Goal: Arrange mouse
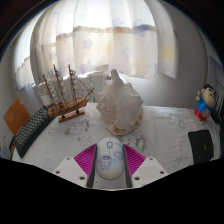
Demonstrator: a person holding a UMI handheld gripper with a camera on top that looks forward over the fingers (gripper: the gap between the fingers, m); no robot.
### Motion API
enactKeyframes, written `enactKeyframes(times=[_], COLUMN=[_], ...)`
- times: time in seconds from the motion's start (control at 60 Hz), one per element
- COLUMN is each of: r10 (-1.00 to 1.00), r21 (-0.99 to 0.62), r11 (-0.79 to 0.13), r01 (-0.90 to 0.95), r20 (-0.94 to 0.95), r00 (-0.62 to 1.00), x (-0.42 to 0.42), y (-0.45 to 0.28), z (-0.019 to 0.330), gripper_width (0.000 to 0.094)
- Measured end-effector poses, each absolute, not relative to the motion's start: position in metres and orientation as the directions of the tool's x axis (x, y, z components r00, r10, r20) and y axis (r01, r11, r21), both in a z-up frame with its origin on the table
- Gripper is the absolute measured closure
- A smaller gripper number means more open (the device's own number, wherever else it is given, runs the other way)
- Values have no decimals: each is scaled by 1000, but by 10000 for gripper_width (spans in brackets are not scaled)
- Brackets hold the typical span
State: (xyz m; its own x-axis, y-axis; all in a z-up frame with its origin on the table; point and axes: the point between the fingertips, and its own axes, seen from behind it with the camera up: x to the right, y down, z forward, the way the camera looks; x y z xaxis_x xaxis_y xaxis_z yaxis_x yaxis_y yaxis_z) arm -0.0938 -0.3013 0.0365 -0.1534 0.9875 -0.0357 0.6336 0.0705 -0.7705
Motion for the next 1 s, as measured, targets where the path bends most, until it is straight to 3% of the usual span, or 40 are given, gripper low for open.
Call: enactKeyframes(times=[0.083, 0.2, 0.3, 0.4, 0.567, 0.667, 0.783, 0.867, 0.9, 0.933, 1.0], r10=[985, 992, 997, 992, 989, 986, 992, 994, 994, 993, 989], r21=[-794, -836, -853, -843, -781, -739, -729, -717, -710, -707, -709], r11=[33, 54, 78, 92, 55, 46, -9, -55, -64, -65, -52], r01=[608, 546, 515, 530, 622, 672, 684, 695, 701, 704, 703], r20=[-78, -20, 57, 125, 130, 143, 78, 26, 18, 21, 58], r00=[-155, -129, -57, 26, 75, 90, 96, 105, 110, 113, 133], x=[-93, -102, -114, -122, -120, -112, -109, -107, -106, -104, -98], y=[-272, -185, -90, 6, 112, 145, 150, 147, 146, 144, 140], z=[83, 142, 162, 143, 57, 9, -16, -19, -17, -13, 4], gripper_width=[502, 502, 504, 504, 502, 503, 495, 393, 261, 72, 94])
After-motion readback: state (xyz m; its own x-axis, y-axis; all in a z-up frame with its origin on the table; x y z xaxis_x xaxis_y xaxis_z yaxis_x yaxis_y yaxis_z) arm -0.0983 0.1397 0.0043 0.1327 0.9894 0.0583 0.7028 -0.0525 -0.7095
